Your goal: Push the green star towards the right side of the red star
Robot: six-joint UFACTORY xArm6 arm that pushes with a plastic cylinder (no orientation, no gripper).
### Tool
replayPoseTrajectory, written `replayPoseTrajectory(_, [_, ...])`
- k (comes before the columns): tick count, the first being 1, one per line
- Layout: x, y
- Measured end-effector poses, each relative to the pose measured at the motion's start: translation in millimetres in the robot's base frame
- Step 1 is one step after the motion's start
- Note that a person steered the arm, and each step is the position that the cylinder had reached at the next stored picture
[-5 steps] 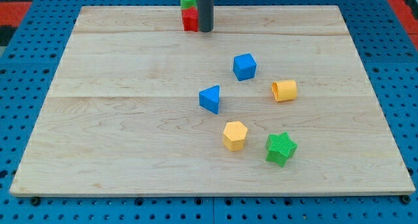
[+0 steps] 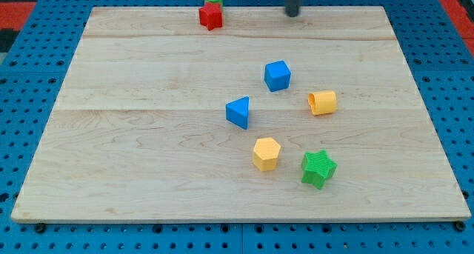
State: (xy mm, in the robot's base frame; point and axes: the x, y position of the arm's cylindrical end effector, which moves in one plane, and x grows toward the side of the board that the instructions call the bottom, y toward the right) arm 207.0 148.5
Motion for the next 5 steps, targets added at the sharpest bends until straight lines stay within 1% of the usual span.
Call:
replayPoseTrajectory(1, [31.7,91.2])
replayPoseTrajectory(2, [134.7,122.3])
replayPoseTrajectory(3, [238.4,122.9])
replayPoseTrajectory(4, [341.7,106.8])
replayPoseTrajectory(5, [371.1,38.0])
